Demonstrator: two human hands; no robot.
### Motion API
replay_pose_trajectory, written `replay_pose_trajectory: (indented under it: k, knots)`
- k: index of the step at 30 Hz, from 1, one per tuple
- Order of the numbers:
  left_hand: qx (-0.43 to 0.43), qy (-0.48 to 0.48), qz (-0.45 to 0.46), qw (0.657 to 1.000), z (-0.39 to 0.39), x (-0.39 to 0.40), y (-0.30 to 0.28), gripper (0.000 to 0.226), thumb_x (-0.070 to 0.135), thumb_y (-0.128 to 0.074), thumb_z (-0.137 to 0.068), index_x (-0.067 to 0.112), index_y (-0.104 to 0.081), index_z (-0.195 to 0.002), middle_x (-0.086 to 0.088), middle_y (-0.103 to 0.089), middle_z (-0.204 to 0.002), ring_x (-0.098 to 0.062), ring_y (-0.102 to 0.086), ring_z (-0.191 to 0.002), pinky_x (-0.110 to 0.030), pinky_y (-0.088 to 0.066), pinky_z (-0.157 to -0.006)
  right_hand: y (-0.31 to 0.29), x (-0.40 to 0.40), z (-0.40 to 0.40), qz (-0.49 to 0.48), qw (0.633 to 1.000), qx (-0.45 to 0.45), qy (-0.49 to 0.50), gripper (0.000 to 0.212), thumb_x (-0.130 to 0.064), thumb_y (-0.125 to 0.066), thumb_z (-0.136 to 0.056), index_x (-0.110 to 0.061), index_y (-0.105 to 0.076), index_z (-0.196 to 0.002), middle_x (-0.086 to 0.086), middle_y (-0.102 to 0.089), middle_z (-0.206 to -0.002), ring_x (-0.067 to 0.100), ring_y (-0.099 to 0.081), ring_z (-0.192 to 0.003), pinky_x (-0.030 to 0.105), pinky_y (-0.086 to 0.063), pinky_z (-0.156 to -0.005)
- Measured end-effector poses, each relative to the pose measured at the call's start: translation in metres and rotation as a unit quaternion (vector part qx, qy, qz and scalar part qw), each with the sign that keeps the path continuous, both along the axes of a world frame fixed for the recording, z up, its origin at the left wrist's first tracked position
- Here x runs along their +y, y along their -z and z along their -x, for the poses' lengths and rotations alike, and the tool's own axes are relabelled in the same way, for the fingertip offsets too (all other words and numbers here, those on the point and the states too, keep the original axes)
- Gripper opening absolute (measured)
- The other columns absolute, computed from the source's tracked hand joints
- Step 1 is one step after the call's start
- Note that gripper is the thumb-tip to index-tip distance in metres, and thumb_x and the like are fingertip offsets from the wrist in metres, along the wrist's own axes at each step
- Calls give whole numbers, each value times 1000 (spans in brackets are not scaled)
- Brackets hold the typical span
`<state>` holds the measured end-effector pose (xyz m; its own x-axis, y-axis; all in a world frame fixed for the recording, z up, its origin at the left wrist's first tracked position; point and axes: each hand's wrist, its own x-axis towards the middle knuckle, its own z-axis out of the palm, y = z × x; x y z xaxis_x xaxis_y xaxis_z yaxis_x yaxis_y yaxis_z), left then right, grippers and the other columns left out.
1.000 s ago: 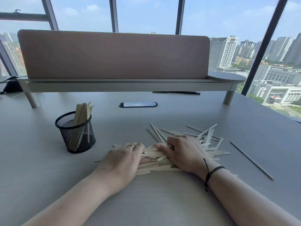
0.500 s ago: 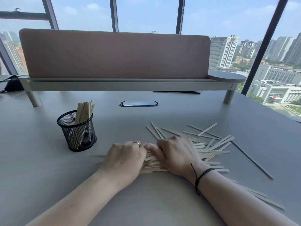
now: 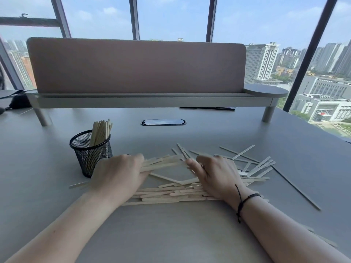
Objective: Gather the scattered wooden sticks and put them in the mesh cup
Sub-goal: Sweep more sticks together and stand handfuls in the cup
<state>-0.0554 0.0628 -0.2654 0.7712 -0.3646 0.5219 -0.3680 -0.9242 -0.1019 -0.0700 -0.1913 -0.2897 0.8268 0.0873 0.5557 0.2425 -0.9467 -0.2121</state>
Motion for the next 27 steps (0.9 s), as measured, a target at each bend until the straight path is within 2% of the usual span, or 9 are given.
replay_pose_trajectory:
  k: [3, 6, 10, 12, 15, 17, 19, 22, 27]
  knots:
    - [32, -3, 128, 991, -3, 6, -2, 48, 47, -61, -91, 20, -36, -60, 2, -42, -46, -30, -46, -48, -28, -23, -43, 1, 0, 0, -8, 1000, 6, -7, 84, -83, -3, -83, -14, -50, -69, 3, -53, -58, 32, -57, -67, 34, -41, -53]
    - [40, 74, 267, 960, -3, 6, -6, 55, 51, -56, -92, 19, -31, -55, 6, -29, -41, -18, -32, -39, -29, -22, -43, -1, 1, 2, -15, 997, 45, -56, 75, -85, -15, -83, -21, -48, -66, -2, -53, -63, 22, -52, -64, 33, -36, -53]
    - [21, 97, 398, 912, -1, 0, -18, 58, 49, -56, -95, 19, -25, -57, 7, -22, -48, -15, -27, -47, -25, -22, -45, -4, 3, 9, 23, 989, 122, -82, 73, -95, -32, -70, -33, -64, -93, -16, -58, -91, 7, -56, -88, 27, -38, -69]
    - [46, 100, 495, 862, -5, 1, -19, 60, 54, -59, -92, 18, -26, -56, 6, -26, -48, -13, -25, -46, -33, -27, -46, -6, 5, 13, 45, 985, 144, -87, 76, -98, -39, -62, -37, -62, -102, -19, -55, -99, 7, -54, -102, 28, -40, -83]
    - [134, 141, 632, 750, -9, 2, -16, 54, 51, -62, -85, 22, -30, -52, 7, -27, -44, -17, -22, -38, -25, -22, -45, -6, 11, 17, 81, 980, 156, -89, 81, -100, -41, -56, -39, -57, -107, -19, -52, -104, 7, -48, -110, 30, -37, -94]
    - [155, 156, 659, 719, -9, -2, -10, 49, 41, -63, -86, 24, -28, -56, 7, -26, -44, -14, -20, -37, -22, -19, -44, -4, 14, 17, 95, 981, 147, -84, 79, -100, -40, -58, -38, -55, -104, -18, -52, -103, 9, -49, -108, 29, -36, -93]
    - [157, 159, 673, 705, -9, -5, -5, 49, 33, -66, -87, 20, -28, -58, 4, -26, -44, -14, -21, -39, -26, -17, -44, -2, 15, 15, 96, 982, 144, -82, 75, -98, -39, -62, -36, -54, -100, -17, -54, -100, 11, -52, -103, 29, -36, -85]
    - [147, 139, 669, 715, -11, -6, 3, 55, 22, -67, -94, 23, -34, -49, 3, -30, -43, -16, -25, -38, -28, -24, -45, 1, 14, 12, 85, 983, 144, -82, 70, -96, -39, -65, -32, -51, -91, -14, -56, -93, 13, -55, -94, 30, -35, -73]
    - [138, 145, 665, 719, -9, -6, 4, 56, 26, -68, -90, 23, -29, -49, 2, -26, -43, -18, -24, -39, -30, -24, -45, 1, 14, 9, 85, 983, 148, -68, 72, -95, -35, -68, -25, -47, -81, -10, -56, -82, 16, -51, -77, 33, -31, -63]
